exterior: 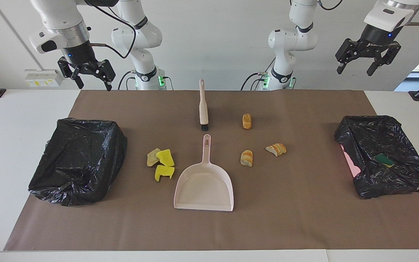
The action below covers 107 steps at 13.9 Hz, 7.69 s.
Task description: Sweep and dump trash in bin
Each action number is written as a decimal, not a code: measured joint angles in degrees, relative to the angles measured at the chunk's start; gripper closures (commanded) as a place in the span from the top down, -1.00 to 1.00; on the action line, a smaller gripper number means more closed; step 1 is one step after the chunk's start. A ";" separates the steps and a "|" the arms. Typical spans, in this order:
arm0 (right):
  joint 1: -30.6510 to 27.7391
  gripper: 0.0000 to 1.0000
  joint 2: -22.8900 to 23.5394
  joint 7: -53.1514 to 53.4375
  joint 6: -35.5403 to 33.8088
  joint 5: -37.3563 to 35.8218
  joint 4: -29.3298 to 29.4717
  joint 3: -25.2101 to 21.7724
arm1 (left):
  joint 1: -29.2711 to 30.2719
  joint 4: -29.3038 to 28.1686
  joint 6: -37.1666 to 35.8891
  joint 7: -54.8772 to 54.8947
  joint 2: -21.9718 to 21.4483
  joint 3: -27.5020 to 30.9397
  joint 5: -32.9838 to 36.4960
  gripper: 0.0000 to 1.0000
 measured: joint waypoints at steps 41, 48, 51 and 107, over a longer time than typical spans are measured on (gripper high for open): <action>21.56 1.00 34.47 22.67 22.36 6.17 10.28 0.41 | -18.09 -30.99 13.76 -21.42 -10.44 -12.54 -0.51 1.00; 26.15 1.00 37.43 22.83 23.55 6.36 9.92 0.48 | -31.23 -43.84 27.19 -33.69 -11.12 -12.57 -3.34 1.00; 26.38 0.97 37.49 22.57 23.42 6.36 8.62 0.49 | -36.82 -49.49 33.73 -39.16 -10.22 -12.53 -3.73 1.00; 29.46 -1.00 17.10 -49.79 22.08 -10.58 -18.96 1.40 | -4.51 -52.56 44.79 -27.86 3.69 -11.18 6.34 -1.00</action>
